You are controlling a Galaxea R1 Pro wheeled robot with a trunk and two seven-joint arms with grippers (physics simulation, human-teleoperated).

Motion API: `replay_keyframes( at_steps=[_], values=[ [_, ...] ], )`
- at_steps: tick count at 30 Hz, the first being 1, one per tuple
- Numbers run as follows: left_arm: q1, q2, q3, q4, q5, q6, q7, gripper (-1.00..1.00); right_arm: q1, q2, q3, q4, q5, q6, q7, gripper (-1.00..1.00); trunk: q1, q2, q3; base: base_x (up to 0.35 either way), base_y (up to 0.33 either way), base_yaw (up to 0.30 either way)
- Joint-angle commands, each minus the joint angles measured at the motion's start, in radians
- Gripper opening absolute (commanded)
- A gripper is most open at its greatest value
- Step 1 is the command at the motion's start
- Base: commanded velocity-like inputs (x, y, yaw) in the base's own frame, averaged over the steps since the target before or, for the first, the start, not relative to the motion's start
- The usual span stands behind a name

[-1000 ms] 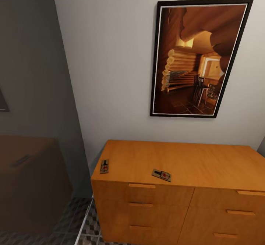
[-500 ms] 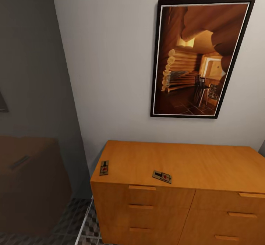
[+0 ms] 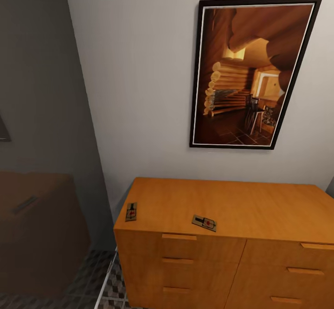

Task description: Take the four mousetraps from the cabinet in the bathroom and place them on the bathroom floor. Make sure all four end up on the same floor surface, and ensure that at least two of them are either under or directly next to the same bathroom sink.

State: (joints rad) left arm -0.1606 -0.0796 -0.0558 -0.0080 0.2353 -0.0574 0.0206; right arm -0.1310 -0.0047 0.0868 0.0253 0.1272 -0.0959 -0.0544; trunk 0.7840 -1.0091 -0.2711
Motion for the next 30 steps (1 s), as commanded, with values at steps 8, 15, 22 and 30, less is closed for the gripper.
replay_keyframes(
  at_steps=[8, 15, 22, 30],
  values=[
    [-0.007, -0.005, -0.012, 0.000, 0.029, -0.009, 0.003, 1.00, -0.009, 0.000, 0.015, 0.005, 0.021, -0.013, -0.009, 1.00, 0.000, -0.001, -0.001, 0.000, 0.000, 0.000],
    [-0.008, -0.005, -0.013, 0.000, 0.031, -0.011, 0.003, 1.00, -0.010, 0.000, 0.016, 0.005, 0.022, -0.014, -0.012, 1.00, 0.000, -0.001, -0.001, 0.000, 0.000, 0.000],
    [-0.008, -0.006, -0.014, 0.000, 0.027, -0.010, 0.003, 1.00, -0.010, 0.000, 0.016, 0.005, 0.021, -0.015, -0.019, 1.00, 0.000, -0.001, -0.001, 0.000, 0.000, 0.000],
    [-0.008, -0.007, -0.014, 0.000, 0.031, -0.002, 0.010, 1.00, -0.010, 0.000, 0.018, 0.004, 0.024, -0.013, -0.026, 1.00, 0.000, -0.001, -0.001, 0.000, 0.000, 0.000]
  ],
)
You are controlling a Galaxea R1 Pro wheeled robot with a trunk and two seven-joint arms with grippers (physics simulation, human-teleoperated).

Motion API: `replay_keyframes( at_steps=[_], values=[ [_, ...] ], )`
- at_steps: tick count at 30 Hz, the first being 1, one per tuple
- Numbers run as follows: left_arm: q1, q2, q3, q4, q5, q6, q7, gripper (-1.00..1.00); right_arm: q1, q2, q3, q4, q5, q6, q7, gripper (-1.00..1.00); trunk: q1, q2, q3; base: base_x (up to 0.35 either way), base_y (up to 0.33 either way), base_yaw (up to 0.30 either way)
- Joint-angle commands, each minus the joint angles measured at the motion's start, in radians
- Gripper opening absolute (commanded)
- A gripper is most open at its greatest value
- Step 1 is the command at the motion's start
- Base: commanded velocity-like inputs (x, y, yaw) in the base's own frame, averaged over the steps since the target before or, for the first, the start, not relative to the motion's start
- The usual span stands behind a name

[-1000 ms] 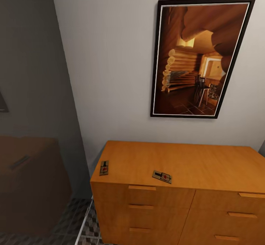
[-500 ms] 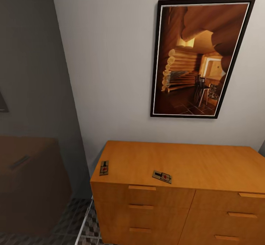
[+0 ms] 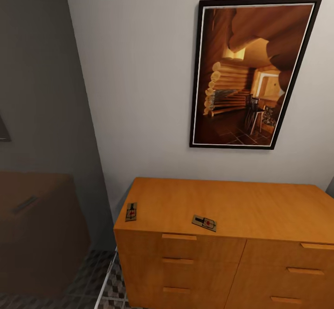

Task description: Take the four mousetraps from the cabinet in the bathroom and place them on the bathroom floor. Make sure all four end up on the same floor surface, and ensure that at least two of them are either under or directly next to the same bathroom sink.

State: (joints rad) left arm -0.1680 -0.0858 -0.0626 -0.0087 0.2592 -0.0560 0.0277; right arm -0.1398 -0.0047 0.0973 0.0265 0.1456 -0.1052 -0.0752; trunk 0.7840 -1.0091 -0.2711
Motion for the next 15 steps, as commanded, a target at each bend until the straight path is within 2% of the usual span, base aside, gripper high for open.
replay_keyframes(
  at_steps=[1, 15],
  values=[
    [-0.001, -0.001, -0.007, 0.001, 0.007, -0.002, 0.003, 1.00, -0.001, -0.001, 0.008, 0.002, 0.006, -0.004, -0.004, 1.00, 0.000, -0.001, -0.001, 0.000, 0.000, 0.000],
    [-0.001, 0.003, -0.012, -0.062, -0.007, 0.066, 0.000, 1.00, 0.003, -0.010, 0.010, -0.064, 0.012, 0.067, 0.007, 1.00, 0.000, -0.001, -0.001, 0.000, 0.000, 0.000]
  ],
)
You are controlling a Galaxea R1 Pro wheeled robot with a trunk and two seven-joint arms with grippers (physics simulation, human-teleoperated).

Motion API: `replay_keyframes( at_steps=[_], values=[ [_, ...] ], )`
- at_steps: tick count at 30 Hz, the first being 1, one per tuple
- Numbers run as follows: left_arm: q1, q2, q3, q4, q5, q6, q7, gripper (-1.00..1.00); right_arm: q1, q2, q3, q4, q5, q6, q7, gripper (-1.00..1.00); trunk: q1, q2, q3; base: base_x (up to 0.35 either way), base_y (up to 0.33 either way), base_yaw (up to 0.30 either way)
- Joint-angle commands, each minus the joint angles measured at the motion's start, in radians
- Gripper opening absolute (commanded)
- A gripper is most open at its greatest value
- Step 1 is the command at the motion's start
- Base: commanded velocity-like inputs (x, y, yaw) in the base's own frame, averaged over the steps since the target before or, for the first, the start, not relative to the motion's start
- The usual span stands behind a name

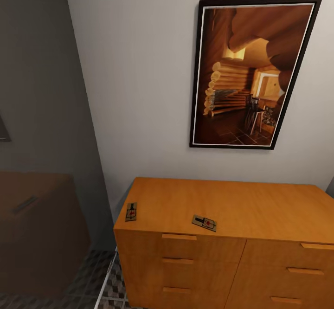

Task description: Take the four mousetraps from the cabinet in the bathroom and place them on the bathroom floor. Make sure all four end up on the same floor surface, and ensure that at least two of them are either under or directly next to the same bathroom sink.

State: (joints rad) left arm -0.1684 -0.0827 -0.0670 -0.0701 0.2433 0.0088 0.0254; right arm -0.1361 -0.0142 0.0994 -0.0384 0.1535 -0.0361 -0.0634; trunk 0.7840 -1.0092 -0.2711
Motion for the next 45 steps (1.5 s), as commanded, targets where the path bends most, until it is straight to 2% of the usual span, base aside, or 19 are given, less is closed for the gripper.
replay_keyframes(
  at_steps=[1, 2, 3, 4, 9, 10, 18, 19, 27, 35, 45],
  values=[
    [0.000, 0.001, -0.008, -0.007, 0.009, 0.007, 0.003, 1.00, -0.001, 0.000, 0.007, -0.005, 0.002, 0.004, -0.004, 1.00, 0.000, -0.001, -0.001, 0.000, 0.000, 0.000],
    [0.000, 0.002, -0.009, -0.012, 0.009, 0.012, 0.003, 1.00, -0.001, -0.001, 0.007, -0.010, 0.000, 0.010, -0.003, 1.00, 0.000, -0.001, -0.001, 0.000, 0.000, 0.000],
    [0.000, 0.003, -0.009, -0.339, 0.008, 0.307, 0.003, 1.00, -0.001, -0.002, 0.006, -0.450, -0.002, 0.359, -0.002, 1.00, 0.000, -0.001, -0.001, 0.000, 0.000, 0.000],
    [0.000, 0.004, -0.010, -0.418, 0.008, 0.366, 0.003, 1.00, 0.000, -0.005, 0.006, -0.558, -0.005, 0.441, -0.001, 1.00, 0.000, -0.001, -0.001, 0.000, 0.000, 0.000],
    [0.000, 0.005, -0.012, -0.593, 0.007, 0.490, 0.002, 1.00, 0.001, -0.010, 0.005, -0.769, -0.015, 0.608, 0.017, 1.00, 0.000, -0.001, -0.001, 0.000, 0.000, 0.000],
    [0.000, 0.006, -0.012, -0.648, 0.007, 0.534, 0.002, 1.00, 0.001, -0.013, 0.004, -0.830, -0.022, 0.656, 0.029, 1.00, 0.000, -0.001, -0.001, 0.000, 0.000, 0.000],
    [0.000, 0.006, -0.013, -0.850, 0.008, 0.676, 0.003, 1.00, 0.001, -0.031, 0.003, -1.039, -0.047, 0.801, 0.061, 1.00, 0.000, -0.001, -0.001, 0.000, 0.000, 0.000],
    [0.000, 0.007, -0.013, -0.898, 0.008, 0.708, 0.003, 1.00, 0.001, -0.033, 0.003, -1.087, -0.049, 0.836, 0.064, 1.00, 0.000, -0.001, -0.001, 0.000, 0.000, 0.000],
    [0.000, 0.009, -0.013, -1.088, 0.008, 0.847, 0.002, 1.00, 0.001, -0.035, 0.000, -1.269, -0.050, 0.971, 0.068, 1.00, 0.000, -0.001, -0.001, 0.000, 0.000, 0.000],
    [0.000, 0.008, -0.013, -1.228, 0.008, 0.946, 0.002, 1.00, 0.001, -0.035, -0.001, -1.376, -0.051, 1.053, 0.069, 1.00, 0.000, -0.001, -0.001, 0.000, 0.000, 0.000],
    [0.000, 0.007, -0.013, -1.347, 0.010, 1.017, 0.002, 1.00, 0.001, -0.035, -0.004, -1.464, -0.051, 1.083, 0.069, 1.00, 0.000, -0.001, -0.001, 0.000, 0.000, 0.000]
  ],
)
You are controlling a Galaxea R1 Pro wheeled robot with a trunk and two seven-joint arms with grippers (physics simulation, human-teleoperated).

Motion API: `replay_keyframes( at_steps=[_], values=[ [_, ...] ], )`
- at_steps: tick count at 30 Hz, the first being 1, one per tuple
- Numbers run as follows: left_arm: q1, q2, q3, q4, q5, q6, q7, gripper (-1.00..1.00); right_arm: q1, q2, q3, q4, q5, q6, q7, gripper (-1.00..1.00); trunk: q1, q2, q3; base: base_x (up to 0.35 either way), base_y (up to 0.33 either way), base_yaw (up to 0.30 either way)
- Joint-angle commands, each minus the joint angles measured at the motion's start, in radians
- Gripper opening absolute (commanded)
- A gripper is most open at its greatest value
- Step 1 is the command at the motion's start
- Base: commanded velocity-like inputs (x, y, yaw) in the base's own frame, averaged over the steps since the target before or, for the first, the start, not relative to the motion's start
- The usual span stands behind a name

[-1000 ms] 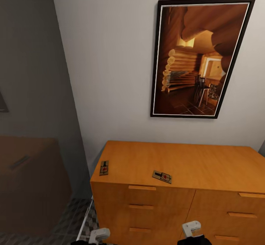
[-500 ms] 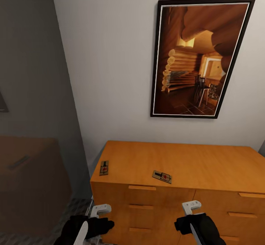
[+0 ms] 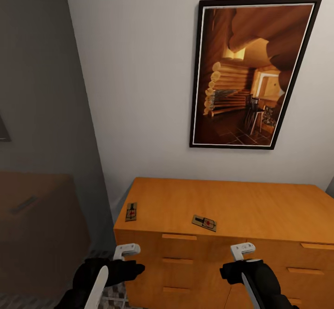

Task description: Take the four mousetraps from the cabinet in the bathroom and place them on the bathroom floor. Make sure all four end up on the same floor surface, and ensure that at least two of them are either under or directly next to the same bathroom sink.

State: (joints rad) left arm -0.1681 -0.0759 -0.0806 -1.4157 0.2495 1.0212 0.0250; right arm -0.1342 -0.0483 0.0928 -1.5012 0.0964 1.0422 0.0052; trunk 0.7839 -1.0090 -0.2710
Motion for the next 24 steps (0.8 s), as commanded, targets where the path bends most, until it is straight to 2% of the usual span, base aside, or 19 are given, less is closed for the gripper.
replay_keyframes(
  at_steps=[1, 4, 11, 15, 20, 24],
  values=[
    [-0.001, 0.000, 0.001, -0.008, 0.004, 0.007, 0.003, 1.00, -0.001, -0.001, 0.002, -0.007, 0.006, 0.005, 0.001, 1.00, 0.000, -0.001, -0.001, 0.000, 0.000, 0.000],
    [-0.001, -0.002, 0.002, -0.025, 0.006, 0.011, 0.002, 1.00, -0.001, -0.001, 0.000, -0.021, 0.006, 0.005, 0.001, 1.00, 0.000, -0.001, -0.001, 0.000, 0.000, 0.000],
    [-0.004, -0.007, 0.002, -0.098, 0.013, 0.018, -0.002, 1.00, 0.001, -0.001, -0.043, -0.053, 0.007, 0.005, 0.000, 1.00, 0.000, -0.001, -0.001, 0.000, 0.000, 0.000],
    [-0.007, -0.007, 0.002, -0.107, 0.020, 0.020, -0.003, 1.00, -0.011, -0.001, -0.053, -0.058, 0.007, 0.005, -0.001, 1.00, 0.000, -0.001, -0.001, 0.000, 0.000, 0.000],
    [-0.040, -0.008, 0.002, -0.111, 0.035, 0.023, -0.003, 1.00, -0.085, -0.001, -0.059, -0.061, 0.008, 0.005, -0.001, 1.00, 0.000, -0.001, -0.001, 0.000, 0.000, 0.000],
    [-0.119, -0.009, 0.002, -0.101, 0.065, 0.023, -0.004, 1.00, -0.160, -0.001, -0.060, -0.060, 0.008, 0.005, -0.001, 1.00, 0.000, -0.001, -0.001, 0.000, 0.000, 0.000]
  ],
)
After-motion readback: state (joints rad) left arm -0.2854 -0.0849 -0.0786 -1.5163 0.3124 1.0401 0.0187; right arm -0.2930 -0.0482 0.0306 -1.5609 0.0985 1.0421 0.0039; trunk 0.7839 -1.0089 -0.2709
